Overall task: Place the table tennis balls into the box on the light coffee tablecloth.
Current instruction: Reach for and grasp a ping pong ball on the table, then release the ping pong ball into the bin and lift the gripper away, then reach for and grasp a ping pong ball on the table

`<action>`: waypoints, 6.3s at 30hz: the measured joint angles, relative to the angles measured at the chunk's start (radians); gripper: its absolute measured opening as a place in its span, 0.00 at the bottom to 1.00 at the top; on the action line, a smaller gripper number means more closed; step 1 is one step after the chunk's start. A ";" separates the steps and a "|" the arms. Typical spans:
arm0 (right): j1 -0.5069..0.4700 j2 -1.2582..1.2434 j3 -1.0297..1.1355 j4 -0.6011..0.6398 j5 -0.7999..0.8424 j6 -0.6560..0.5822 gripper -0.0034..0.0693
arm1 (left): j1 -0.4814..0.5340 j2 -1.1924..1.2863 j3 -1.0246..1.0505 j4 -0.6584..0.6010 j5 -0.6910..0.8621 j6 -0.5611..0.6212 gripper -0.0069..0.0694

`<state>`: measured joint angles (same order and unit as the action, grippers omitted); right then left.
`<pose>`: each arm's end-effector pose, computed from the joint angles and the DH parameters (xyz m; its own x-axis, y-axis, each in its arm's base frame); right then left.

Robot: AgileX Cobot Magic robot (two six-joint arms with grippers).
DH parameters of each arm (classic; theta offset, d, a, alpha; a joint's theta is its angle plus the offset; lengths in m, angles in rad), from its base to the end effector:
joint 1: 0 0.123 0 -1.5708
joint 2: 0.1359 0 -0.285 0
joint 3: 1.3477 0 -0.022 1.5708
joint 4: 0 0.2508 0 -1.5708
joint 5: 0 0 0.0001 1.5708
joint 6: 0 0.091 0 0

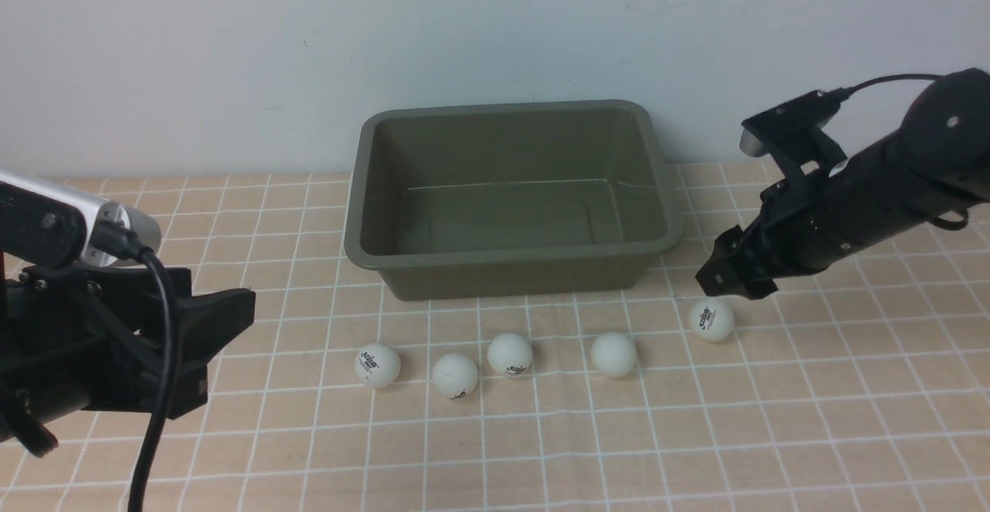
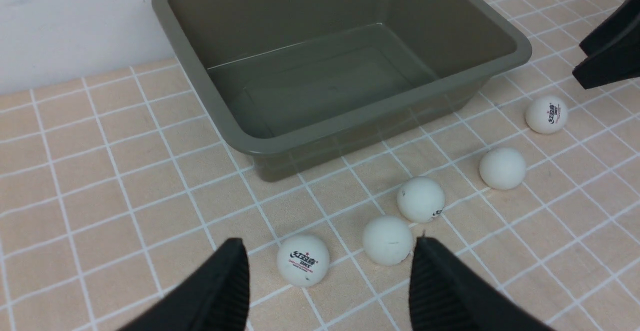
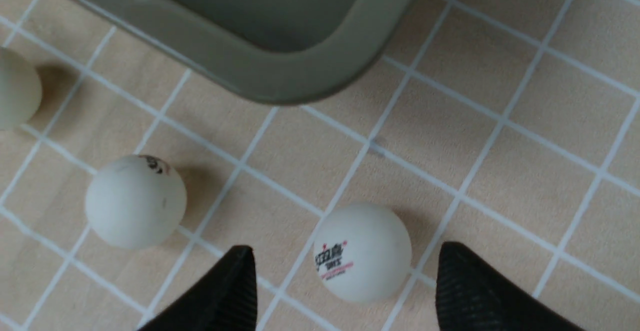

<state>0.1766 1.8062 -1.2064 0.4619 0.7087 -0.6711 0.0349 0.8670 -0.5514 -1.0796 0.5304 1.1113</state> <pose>0.3565 0.0905 0.2046 -0.7768 -0.4350 -0.4554 -0.5429 0.8290 0.1343 0.1688 -0.0348 0.2890 -0.4410 0.0701 -0.8947 0.4043 0.9056 -0.1284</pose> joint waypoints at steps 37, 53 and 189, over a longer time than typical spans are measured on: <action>0.000 0.178 -0.168 -0.222 0.129 0.112 0.51 | 0.000 0.000 0.000 0.000 0.010 0.007 0.57; 0.000 0.227 -0.570 0.190 0.336 -0.060 0.51 | 0.000 0.000 0.000 0.000 0.011 0.008 0.57; 0.241 0.142 -0.138 -0.075 0.103 0.214 0.55 | 0.000 0.000 0.000 0.000 0.040 0.009 0.57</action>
<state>0.4171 1.9478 -1.3447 0.3871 0.8121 -0.4575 0.0349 0.8670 -0.5514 -1.0796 0.5705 1.1202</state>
